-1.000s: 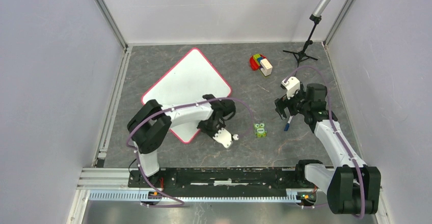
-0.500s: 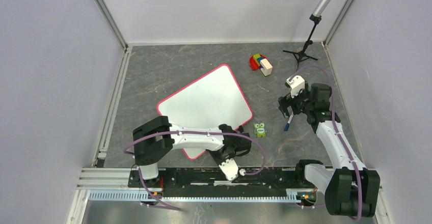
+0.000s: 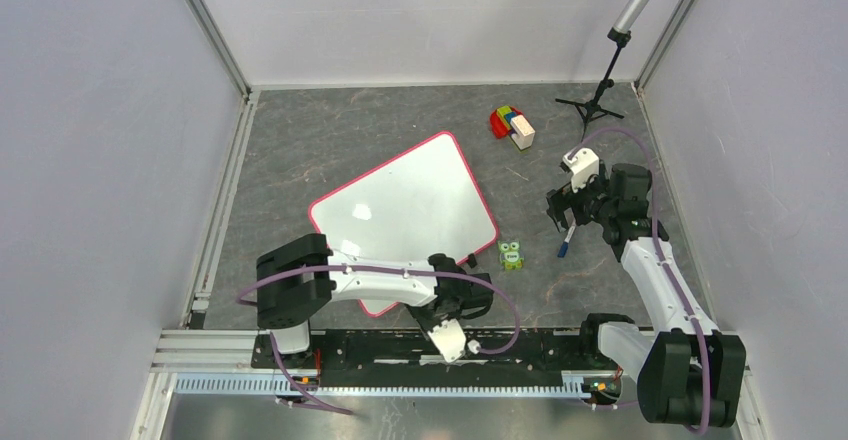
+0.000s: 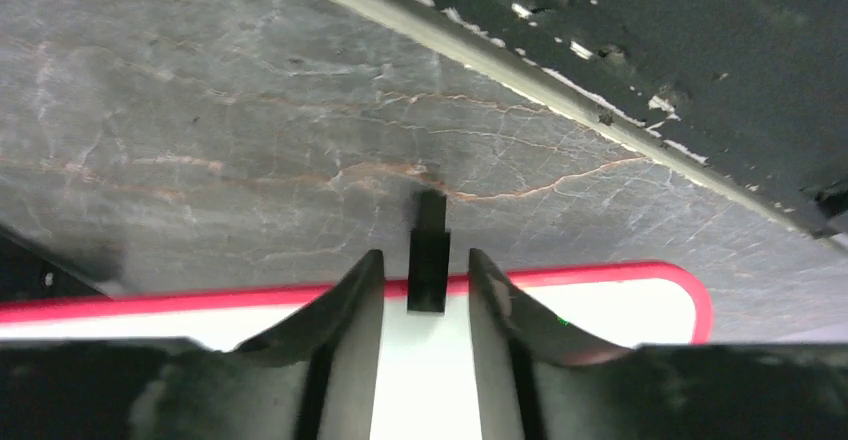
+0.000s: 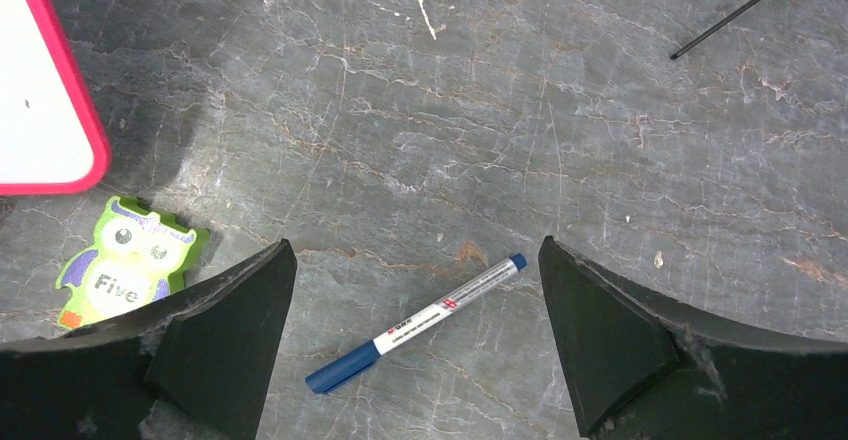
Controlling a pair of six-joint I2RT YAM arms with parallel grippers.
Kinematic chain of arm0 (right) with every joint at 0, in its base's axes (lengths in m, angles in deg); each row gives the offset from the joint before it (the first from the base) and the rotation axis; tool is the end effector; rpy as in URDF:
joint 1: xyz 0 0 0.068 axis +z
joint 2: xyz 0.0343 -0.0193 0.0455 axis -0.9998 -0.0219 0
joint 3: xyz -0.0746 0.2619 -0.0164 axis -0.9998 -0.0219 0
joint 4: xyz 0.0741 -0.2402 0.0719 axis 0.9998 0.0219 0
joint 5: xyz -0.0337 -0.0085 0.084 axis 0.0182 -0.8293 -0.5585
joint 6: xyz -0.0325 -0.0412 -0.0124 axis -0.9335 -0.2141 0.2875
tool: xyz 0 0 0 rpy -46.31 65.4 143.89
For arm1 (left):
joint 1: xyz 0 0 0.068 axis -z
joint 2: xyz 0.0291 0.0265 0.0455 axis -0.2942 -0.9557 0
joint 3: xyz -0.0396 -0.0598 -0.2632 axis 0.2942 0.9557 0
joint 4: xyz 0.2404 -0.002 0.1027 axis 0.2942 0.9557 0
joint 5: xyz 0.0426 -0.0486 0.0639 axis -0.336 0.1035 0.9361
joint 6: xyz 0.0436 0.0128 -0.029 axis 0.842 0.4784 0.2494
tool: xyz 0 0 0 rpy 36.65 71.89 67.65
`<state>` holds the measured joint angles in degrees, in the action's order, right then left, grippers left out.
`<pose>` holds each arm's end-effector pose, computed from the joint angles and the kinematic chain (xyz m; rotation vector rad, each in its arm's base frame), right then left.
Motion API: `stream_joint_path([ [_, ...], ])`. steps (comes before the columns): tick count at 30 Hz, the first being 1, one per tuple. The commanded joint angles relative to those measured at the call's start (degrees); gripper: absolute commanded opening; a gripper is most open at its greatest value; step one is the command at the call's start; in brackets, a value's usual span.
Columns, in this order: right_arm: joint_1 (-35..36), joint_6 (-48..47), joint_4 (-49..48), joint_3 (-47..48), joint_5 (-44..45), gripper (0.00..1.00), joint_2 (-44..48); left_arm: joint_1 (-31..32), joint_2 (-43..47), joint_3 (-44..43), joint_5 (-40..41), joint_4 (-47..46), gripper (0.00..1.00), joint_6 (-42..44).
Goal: Write a sentence on the whiteboard
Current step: Move the whiteboard to the center of the board, then open the whiteboard marker at the center of the board.
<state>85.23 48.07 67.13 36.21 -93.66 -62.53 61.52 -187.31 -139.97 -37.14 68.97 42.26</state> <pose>0.2176 0.0011 0.2322 -0.6153 2.0758 0.1845 0.0626 -0.2876 0.1635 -2.9224 -0.8616 -0.2176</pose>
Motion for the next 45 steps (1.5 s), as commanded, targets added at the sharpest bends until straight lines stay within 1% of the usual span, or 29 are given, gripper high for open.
stream_joint_path([
  [1,-0.75,1.82,-1.23,2.51,-1.46,0.98,0.41,0.57,2.60,-4.42,0.59,0.94,0.49,-6.70],
  [2,-0.93,2.10,-1.03,2.89,-1.46,0.98,0.42,0.56,2.45,-5.36,-0.27,1.59,0.59,-7.55],
  [3,-1.10,2.38,-0.46,3.40,-1.17,0.98,0.46,0.52,2.41,-6.22,-0.97,2.41,0.62,-8.40],
  [4,-1.18,2.99,0.08,4.14,-0.46,0.98,0.57,0.56,2.38,-7.22,-1.88,2.95,0.71,-9.40],
  [6,-1.41,4.55,1.52,5.32,0.66,0.98,1.04,0.56,2.83,-8.67,-3.19,3.27,0.77,-11.11],
  [7,-1.41,5.68,2.26,5.78,1.44,0.98,1.46,0.56,3.30,-9.48,-4.18,3.33,0.79,-11.99],
  [13,-2.03,13.72,9.80,9.22,9.39,0.99,2.13,0.17,6.23,-16.02,-10.13,3.26,0.80,-19.83],
  [16,-2.03,17.45,14.17,9.48,12.81,0.91,1.33,-1.98,7.94,-18.15,-12.03,0.09,0.81,-25.12],
  [17,-2.03,17.82,15.13,9.38,14.06,0.90,1.11,-3.27,8.42,-18.93,-13.27,-1.05,0.82,-27.19],
  [19,-2.03,19.43,15.72,8.87,17.81,0.86,0.76,-6.70,9.04,-20.05,-15.18,-4.01,0.85,-32.19],
  [23,-2.03,21.55,16.21,8.90,22.12,0.76,-1.73,-13.39,9.57,-22.26,-18.28,-8.65,0.85,-42.59],
  [24,-2.03,22.27,16.01,8.94,22.75,0.74,-2.54,-14.59,9.72,-22.15,-16.41,-11.54,0.84,-46.92],
  [25,-1.99,22.61,16.06,9.18,23.37,0.73,-3.65,-15.13,9.82,-22.15,-12.70,-13.46,0.84,-51.03],
  [29,-1.70,23.55,16.12,9.10,24.83,0.66,-8.11,-15.91,10.16,-22.31,-7.95,-16.47,0.84,-56.87],
  [33,-0.78,24.31,15.67,7.95,25.50,0.61,-11.91,-16.22,10.09,-22.80,-6.55,-17.21,0.84,-59.48],
  [39,-0.28,24.49,13.99,7.54,25.01,0.60,-16.98,-16.64,10.15,-23.39,-7.16,-17.78,0.84,-62.06],
  [45,0.52,27.55,12.77,8.31,24.29,0.59,-20.42,-16.76,10.66,-23.07,-6.74,-18.40,0.84,-62.80],
])
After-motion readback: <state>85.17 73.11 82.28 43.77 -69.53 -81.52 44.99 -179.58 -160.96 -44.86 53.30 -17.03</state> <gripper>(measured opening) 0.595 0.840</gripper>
